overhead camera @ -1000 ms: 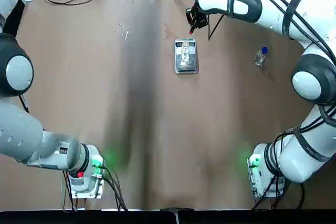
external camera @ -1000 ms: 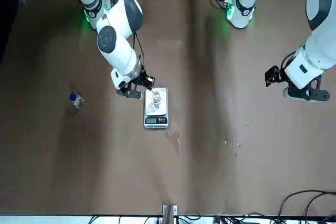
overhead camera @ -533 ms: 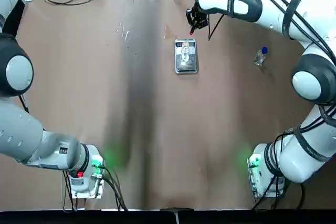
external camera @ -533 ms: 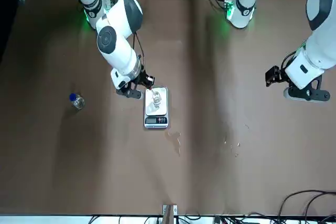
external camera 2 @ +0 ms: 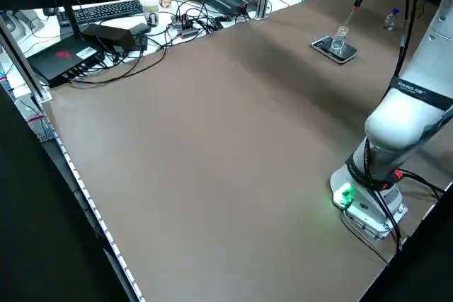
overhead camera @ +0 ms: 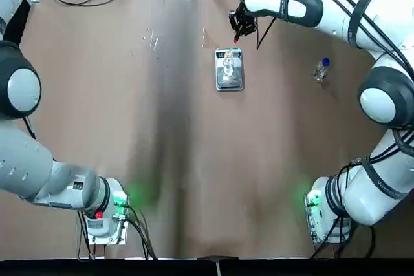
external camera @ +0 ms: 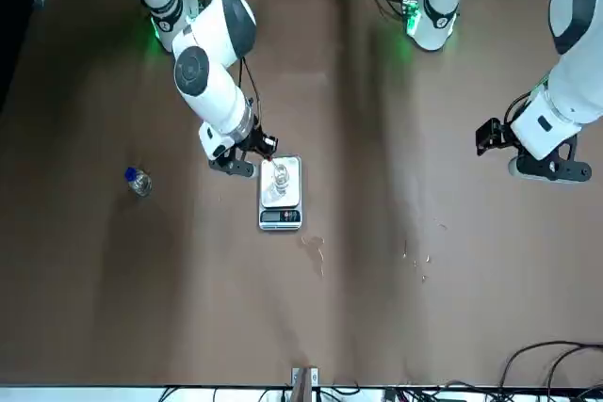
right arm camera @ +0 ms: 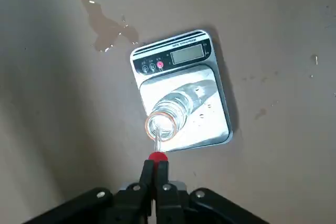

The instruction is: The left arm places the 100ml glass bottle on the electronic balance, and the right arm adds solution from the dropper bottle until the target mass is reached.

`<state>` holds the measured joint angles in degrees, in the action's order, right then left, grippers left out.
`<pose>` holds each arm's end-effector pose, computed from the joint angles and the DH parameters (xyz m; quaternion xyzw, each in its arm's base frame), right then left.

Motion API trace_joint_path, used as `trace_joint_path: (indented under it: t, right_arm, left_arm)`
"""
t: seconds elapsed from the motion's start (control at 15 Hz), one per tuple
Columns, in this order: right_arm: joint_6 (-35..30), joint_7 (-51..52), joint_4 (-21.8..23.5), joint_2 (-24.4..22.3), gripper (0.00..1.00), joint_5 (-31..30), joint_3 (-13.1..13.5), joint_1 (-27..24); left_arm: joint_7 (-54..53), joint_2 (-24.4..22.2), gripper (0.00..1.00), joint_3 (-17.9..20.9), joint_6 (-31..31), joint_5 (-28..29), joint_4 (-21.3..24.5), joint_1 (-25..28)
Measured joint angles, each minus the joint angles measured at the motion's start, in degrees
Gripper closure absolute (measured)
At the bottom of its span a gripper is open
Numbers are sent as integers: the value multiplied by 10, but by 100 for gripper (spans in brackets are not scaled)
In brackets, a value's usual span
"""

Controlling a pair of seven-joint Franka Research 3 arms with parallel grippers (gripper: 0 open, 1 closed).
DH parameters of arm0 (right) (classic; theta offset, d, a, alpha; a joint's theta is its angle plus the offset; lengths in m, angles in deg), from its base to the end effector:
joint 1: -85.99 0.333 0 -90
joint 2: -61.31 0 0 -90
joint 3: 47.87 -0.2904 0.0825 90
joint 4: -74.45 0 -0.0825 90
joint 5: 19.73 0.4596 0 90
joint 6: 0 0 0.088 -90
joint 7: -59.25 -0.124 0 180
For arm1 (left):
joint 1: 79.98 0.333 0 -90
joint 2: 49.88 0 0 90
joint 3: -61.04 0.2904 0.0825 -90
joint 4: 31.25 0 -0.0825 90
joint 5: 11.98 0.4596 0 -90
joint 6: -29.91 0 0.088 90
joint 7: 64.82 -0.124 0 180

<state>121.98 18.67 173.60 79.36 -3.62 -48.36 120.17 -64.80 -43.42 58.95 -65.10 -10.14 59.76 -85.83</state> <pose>0.5781 0.4193 0.3327 -0.9842 0.1204 0.0425 0.1227 0.6579 -0.0871 0.5068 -0.9972 0.0707 0.0204 0.0154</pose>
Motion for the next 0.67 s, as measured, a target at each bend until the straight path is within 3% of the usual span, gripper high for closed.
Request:
trace_joint_path:
  t: [0.27, 0.67]
  right_arm:
    - [-1, -2, -8, -1, 96, 0, 2, 0]
    - [-36, -14, -22, -40, 96, 0, 7, -19]
  left_arm:
    - [0, 0, 0, 0, 0, 0, 0, 1]
    - [0, 0, 0, 0, 0, 0, -5, 3]
